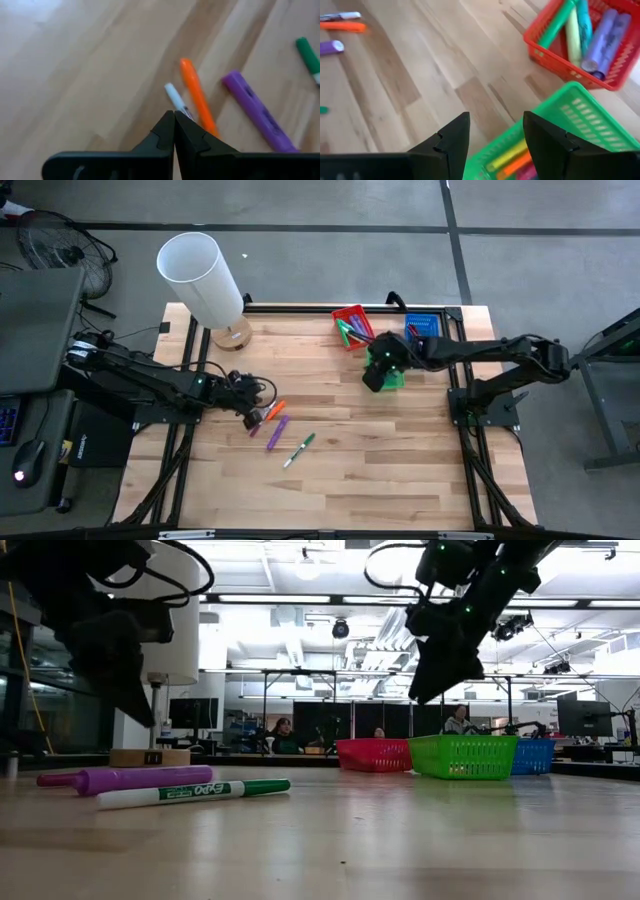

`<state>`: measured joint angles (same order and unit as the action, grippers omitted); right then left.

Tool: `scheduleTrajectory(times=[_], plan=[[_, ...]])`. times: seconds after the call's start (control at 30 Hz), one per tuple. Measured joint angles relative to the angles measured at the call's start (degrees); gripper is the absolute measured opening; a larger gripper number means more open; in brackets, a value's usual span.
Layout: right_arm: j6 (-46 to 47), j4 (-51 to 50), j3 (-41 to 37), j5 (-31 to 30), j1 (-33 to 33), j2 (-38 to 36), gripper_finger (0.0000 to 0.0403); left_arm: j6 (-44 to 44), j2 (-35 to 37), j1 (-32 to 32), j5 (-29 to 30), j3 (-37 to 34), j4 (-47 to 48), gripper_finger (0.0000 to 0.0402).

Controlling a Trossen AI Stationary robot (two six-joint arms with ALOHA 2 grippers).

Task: Pick & Place Markers
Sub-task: Put the dark purple marker in the blue bin

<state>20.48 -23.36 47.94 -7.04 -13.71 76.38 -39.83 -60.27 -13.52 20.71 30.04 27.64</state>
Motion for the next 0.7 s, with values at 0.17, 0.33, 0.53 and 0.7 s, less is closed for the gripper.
scheduleTrajectory(times=[0.17,0.33,0.53,0.7], plan=[[0.0,1.7,0.0,-0.1,1.5,0.0,0.0174,-0.6,0.1,0.0,-4.0,0.0,-0.6,0.0001],[0.0,2.1,0.0,-0.7,2.8,0.0,0.0173,-0.5,0.1,0.0,-6.1,0.0,-0.7,0.0001],[0.0,2.7,0.0,-2.7,4.7,0.0,0.0172,-3.2,0.1,0.0,-5.0,0.0,-0.7,0.0011],[0.0,2.7,0.0,-4.8,6.4,0.0,0.0174,-4.6,0.1,0.0,-4.7,0.0,-0.9,0.0065]])
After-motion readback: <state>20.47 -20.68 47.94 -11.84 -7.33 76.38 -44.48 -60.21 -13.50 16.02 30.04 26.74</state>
